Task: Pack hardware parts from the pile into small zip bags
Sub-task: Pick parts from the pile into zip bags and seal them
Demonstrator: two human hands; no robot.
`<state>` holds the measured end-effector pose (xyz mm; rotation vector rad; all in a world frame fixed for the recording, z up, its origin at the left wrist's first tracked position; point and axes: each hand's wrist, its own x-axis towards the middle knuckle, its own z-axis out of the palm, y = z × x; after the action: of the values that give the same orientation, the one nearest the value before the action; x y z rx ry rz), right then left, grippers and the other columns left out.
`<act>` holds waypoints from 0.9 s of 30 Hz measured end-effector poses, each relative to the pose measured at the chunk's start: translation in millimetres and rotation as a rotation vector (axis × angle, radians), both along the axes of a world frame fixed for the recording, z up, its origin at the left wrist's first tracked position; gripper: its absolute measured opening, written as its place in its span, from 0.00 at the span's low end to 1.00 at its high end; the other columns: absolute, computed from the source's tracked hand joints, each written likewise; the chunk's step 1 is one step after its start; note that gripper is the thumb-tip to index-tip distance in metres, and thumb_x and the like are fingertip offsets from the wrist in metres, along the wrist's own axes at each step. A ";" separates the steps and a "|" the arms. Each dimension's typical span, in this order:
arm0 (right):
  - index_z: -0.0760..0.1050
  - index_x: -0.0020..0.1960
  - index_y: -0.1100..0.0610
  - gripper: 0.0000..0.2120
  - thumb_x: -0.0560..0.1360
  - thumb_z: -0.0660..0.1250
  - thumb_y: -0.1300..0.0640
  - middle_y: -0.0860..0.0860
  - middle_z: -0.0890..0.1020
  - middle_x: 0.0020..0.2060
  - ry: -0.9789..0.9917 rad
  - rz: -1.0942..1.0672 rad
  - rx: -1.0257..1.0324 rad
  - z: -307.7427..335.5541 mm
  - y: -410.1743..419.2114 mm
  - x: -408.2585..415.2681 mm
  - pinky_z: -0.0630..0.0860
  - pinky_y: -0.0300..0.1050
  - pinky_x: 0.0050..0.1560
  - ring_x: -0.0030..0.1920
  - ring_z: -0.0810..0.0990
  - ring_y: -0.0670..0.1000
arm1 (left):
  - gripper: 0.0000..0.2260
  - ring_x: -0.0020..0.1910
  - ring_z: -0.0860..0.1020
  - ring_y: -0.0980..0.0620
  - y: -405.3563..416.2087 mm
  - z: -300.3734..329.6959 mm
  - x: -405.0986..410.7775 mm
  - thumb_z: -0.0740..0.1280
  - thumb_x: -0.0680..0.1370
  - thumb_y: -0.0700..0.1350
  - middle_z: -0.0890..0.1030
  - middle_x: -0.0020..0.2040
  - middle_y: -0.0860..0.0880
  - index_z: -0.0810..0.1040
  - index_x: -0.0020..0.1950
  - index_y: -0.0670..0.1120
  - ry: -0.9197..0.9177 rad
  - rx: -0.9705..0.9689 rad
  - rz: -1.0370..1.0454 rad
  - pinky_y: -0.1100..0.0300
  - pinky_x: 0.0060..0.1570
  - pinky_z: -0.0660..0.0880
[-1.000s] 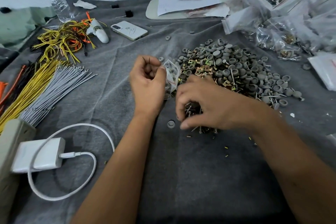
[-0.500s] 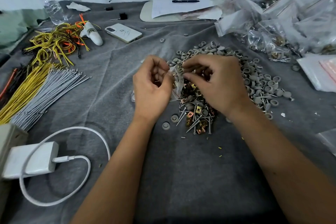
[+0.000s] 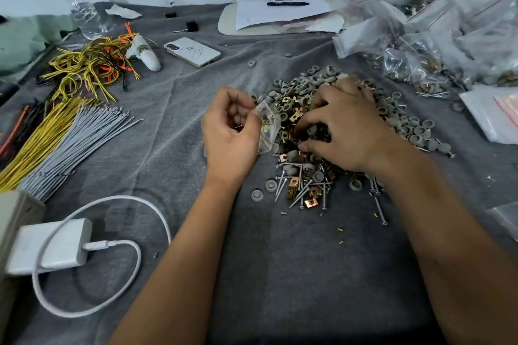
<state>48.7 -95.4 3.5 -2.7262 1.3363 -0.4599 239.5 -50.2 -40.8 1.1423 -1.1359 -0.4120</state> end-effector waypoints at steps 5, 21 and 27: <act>0.85 0.55 0.45 0.14 0.71 0.77 0.43 0.44 0.77 0.53 -0.034 0.017 -0.049 -6.7 5.6 8.2 0.63 0.54 0.63 0.63 0.67 0.52 | 0.10 0.32 0.69 0.57 0.6 -0.1 -1.6 0.66 0.74 0.33 0.72 0.34 0.55 0.74 0.44 0.48 0.008 0.006 0.002 0.61 0.35 0.67; 0.86 0.55 0.52 0.10 0.74 0.77 0.59 0.46 0.85 0.46 -0.476 0.089 0.007 -10.4 3.8 8.6 0.69 0.26 0.52 0.47 0.79 0.43 | 0.07 0.33 0.70 0.58 -0.5 -0.2 -1.4 0.67 0.73 0.35 0.74 0.34 0.54 0.75 0.45 0.47 -0.008 0.027 -0.007 0.61 0.36 0.68; 0.84 0.58 0.53 0.11 0.77 0.74 0.60 0.49 0.85 0.50 -0.459 0.075 0.084 -10.2 4.5 9.8 0.69 0.23 0.52 0.49 0.81 0.42 | 0.08 0.33 0.70 0.58 -0.6 0.6 -1.4 0.67 0.73 0.35 0.73 0.34 0.54 0.75 0.44 0.48 0.011 0.032 0.001 0.62 0.35 0.68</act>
<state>58.5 -90.9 -6.7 -2.3881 1.0982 -0.9288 238.1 -50.8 -40.2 1.1675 -1.1223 -0.4366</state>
